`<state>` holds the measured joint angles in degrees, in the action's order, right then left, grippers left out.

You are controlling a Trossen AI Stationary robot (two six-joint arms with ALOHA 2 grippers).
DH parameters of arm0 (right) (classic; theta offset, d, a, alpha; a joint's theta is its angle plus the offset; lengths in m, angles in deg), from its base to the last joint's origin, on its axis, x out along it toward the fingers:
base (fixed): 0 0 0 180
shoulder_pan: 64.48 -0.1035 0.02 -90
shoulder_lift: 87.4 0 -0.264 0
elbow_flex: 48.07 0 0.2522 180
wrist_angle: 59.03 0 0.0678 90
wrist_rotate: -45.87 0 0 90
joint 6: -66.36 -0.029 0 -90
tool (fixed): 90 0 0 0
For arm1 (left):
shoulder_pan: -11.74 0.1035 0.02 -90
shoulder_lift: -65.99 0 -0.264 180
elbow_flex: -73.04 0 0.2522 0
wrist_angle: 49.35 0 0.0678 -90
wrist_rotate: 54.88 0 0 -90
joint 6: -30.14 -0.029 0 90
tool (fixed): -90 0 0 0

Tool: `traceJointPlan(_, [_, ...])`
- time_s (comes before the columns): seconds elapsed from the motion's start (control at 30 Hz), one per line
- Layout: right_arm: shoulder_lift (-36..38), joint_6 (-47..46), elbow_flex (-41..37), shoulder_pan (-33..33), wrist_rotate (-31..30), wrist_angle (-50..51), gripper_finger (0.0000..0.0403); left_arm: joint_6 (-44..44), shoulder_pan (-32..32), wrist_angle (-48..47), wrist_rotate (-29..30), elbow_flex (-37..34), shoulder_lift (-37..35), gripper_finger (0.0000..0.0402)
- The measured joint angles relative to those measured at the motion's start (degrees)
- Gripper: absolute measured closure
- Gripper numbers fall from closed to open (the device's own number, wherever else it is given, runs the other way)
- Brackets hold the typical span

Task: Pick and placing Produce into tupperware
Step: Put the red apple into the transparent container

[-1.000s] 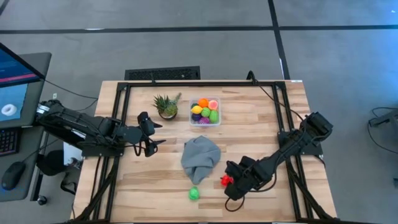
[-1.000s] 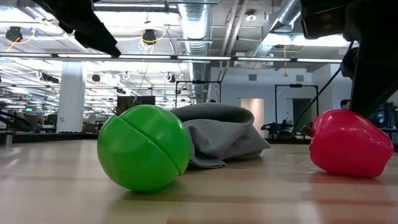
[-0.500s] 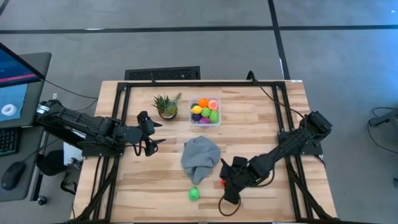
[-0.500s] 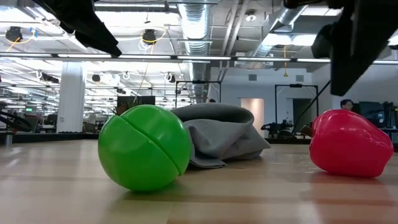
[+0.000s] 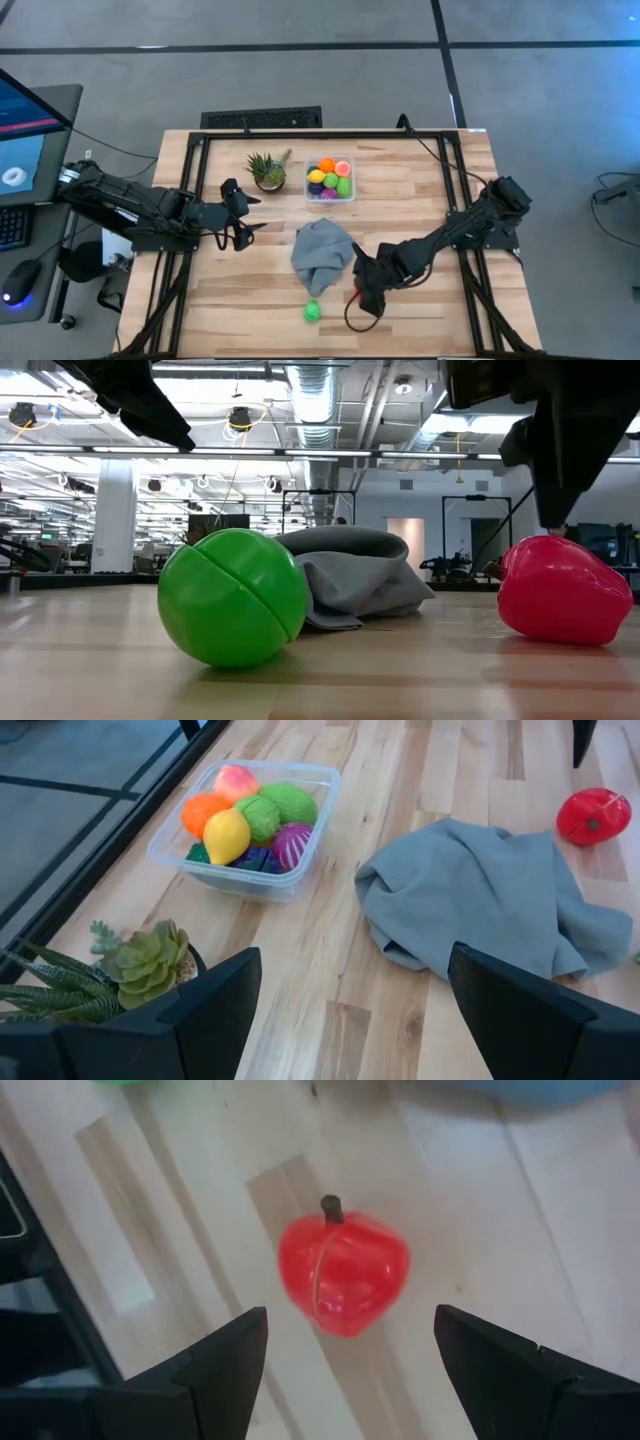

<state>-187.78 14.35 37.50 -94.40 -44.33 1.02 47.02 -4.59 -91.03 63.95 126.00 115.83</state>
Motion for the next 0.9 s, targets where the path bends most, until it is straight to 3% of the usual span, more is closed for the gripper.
traceJointPlan(0.23, [0.0, 1.5, 0.0, 3.9, 11.4, -0.1, 0.0092, 0.0, 0.0, 0.0, 0.7, 0.0, 0.0, 0.009])
traceJointPlan(0.33, [0.3, 1.5, 0.0, 5.2, 12.0, 0.0, 0.0092, 0.0, 0.0, 0.0, 1.0, 0.0, 0.0, 0.009])
traceJointPlan(0.53, [1.5, 2.6, 0.0, 5.6, 4.3, 1.0, 0.0092, 0.3, 0.0, 0.0, 1.0, 0.0, 0.0, 0.009])
traceJointPlan(0.77, [3.1, 5.0, 0.1, 2.5, -14.6, -2.4, 0.0092, 1.4, 0.0, 0.0, 1.0, 0.0, 0.0, 0.009])
traceJointPlan(0.9, [3.2, 6.0, 0.1, 2.3, -15.6, -2.6, 0.0092, 1.6, 0.0, 0.1, 1.0, 0.0, 0.0, 0.009])
